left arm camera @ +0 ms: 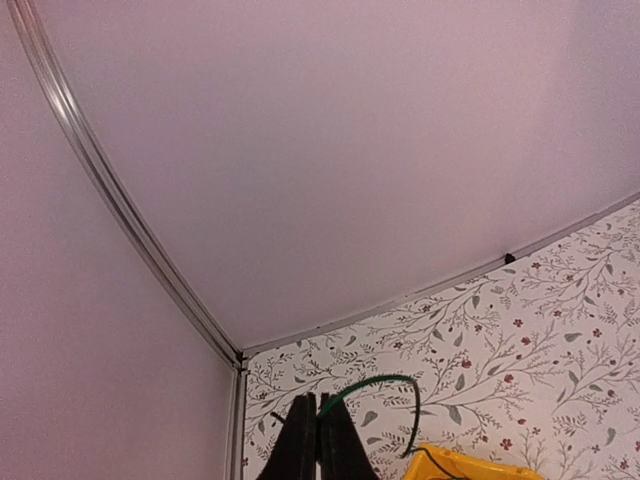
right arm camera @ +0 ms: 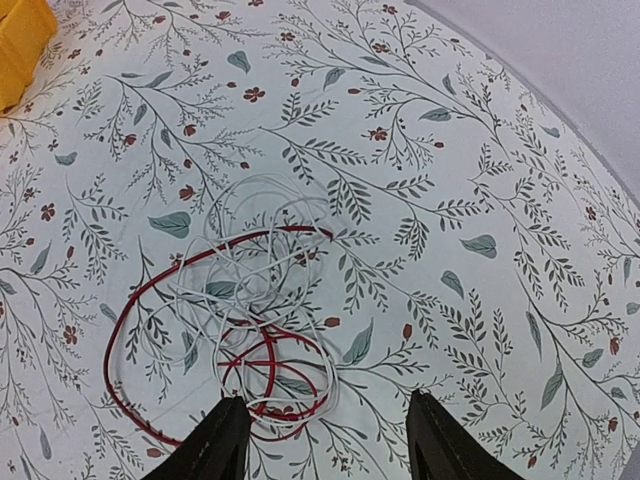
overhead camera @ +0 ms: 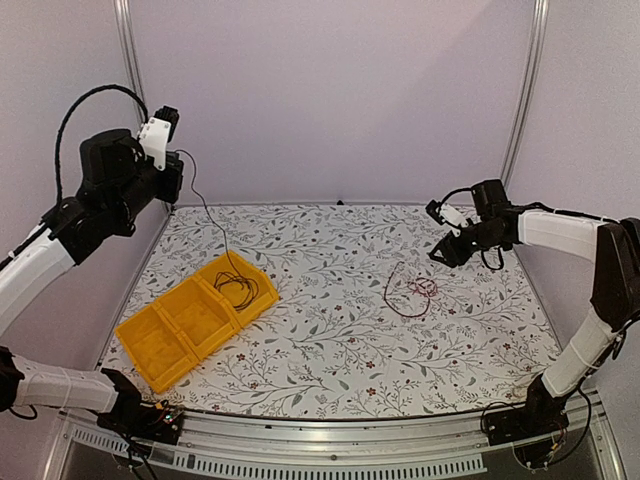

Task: Untangle the cables

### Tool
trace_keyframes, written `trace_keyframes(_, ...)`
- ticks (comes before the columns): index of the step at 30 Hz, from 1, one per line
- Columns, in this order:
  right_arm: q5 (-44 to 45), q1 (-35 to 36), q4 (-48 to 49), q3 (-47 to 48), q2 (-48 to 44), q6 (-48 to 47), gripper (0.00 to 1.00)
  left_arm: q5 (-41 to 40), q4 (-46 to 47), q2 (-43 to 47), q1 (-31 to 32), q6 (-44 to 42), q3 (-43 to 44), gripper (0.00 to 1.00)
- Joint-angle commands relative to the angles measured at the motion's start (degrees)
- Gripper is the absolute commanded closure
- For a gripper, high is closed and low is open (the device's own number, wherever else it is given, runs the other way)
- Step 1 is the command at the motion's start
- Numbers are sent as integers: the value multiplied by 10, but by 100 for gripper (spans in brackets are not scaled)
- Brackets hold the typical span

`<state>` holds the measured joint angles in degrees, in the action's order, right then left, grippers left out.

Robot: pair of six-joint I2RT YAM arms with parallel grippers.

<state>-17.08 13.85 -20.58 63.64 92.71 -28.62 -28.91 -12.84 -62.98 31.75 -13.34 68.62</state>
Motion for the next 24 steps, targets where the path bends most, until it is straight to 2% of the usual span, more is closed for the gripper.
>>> trace_keyframes(1,-9,-3,-10,-2,12,-8,42,-4,-14,47,-29,25,-28,100)
trace_keyframes(6,-10,-3,-13,0,16,-10,43,23,-57,60,-49,39,-50,100)
trace_keyframes(14,-16,-3,-15,0,16,-11,43,66,-154,-7,-54,77,-79,100)
trace_keyframes(20,-18,-3,-19,1,21,-13,43,81,-134,-40,-58,93,-105,100)
trace_keyframes(24,-18,-2,-20,1,21,-14,43,60,-126,-76,-65,104,-105,100)
